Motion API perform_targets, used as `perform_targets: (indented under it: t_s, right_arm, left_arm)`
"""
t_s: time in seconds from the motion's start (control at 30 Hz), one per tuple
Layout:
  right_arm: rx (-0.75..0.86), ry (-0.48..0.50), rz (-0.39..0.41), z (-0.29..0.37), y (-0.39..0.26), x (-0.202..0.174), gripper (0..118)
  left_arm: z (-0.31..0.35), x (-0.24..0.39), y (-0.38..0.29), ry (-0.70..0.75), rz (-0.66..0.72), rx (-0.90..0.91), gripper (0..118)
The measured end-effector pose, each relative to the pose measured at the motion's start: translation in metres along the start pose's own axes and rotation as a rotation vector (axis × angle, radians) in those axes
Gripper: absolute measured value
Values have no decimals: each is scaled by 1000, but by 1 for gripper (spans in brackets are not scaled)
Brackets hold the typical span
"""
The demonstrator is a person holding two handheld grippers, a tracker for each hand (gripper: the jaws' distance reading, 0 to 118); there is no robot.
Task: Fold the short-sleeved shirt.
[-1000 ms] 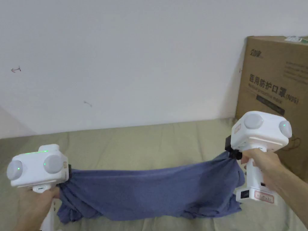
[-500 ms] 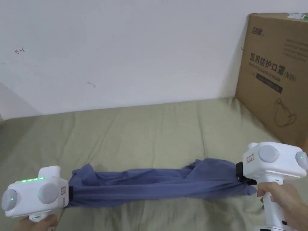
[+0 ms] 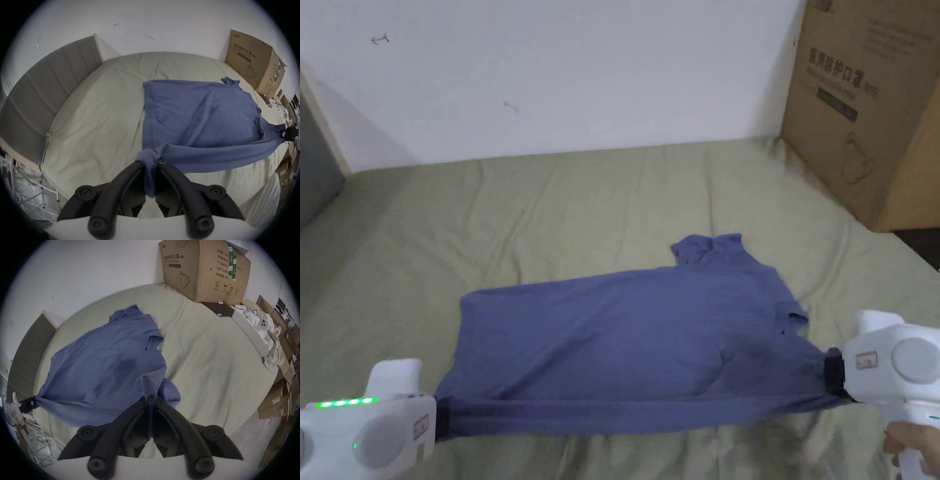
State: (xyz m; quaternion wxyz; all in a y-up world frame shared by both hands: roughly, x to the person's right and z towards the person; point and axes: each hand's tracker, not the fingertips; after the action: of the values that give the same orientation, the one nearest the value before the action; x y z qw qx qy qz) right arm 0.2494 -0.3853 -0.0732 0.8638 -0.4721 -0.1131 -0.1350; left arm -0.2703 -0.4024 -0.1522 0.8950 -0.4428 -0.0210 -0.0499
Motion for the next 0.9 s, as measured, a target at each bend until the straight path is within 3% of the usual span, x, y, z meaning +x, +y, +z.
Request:
perform_targets:
  t_s: [0.1,0.3,0.33,0.37,0.4,0.43,0.47,0.5,0.63,0.67,0.7,0.73,0.77,0.8,0.9]
  right_arm:
    - [-20,-18,13,11,-42,10,3]
    - [-28,23,-51,9,-74,24,3]
    - [-4,31,-62,10,-75,24,3]
    - [13,45,-70,11,-75,24,6]
    - [10,44,-73,11,-73,25,20]
    - [7,47,-75,12,-72,25,49]
    - [4,56,-75,14,-72,26,83]
    - [21,68,-72,19,-73,27,87]
    - [97,44,12,41,-75,23,87]
    - [116,65,37,48,-77,23,85]
    - [113,73,64,54,-80,22,80]
    - [118,67,81,59,-84,20,65]
    - [134,61,106,62,-89,19,28]
    - [138,47,114,63,-93,18,1]
    - [101,93,89,59,-108,19,1]
  left_arm:
    - [14,-3,-37,-15,-5,-24,8]
    - [19,-7,-69,-2,-16,-15,12]
    - [19,-4,-69,3,-17,-18,23]
    - [20,-4,-70,17,-20,-25,56]
    - [21,-6,-71,9,-20,-27,90]
    - [24,-9,-73,-22,-12,-27,113]
    - [33,-7,-75,-47,5,1,114]
    - [40,-9,-76,-49,19,11,110]
    - [65,-13,-83,-84,64,47,109]
    - [72,-15,-87,-110,85,67,104]
    - [78,-16,-91,-129,103,83,88]
    - [83,-17,-95,-137,111,87,59]
    - [87,-16,-100,-131,109,85,13]
    - [87,-14,-105,-113,109,84,1]
    - [85,-9,-119,-83,93,65,1]
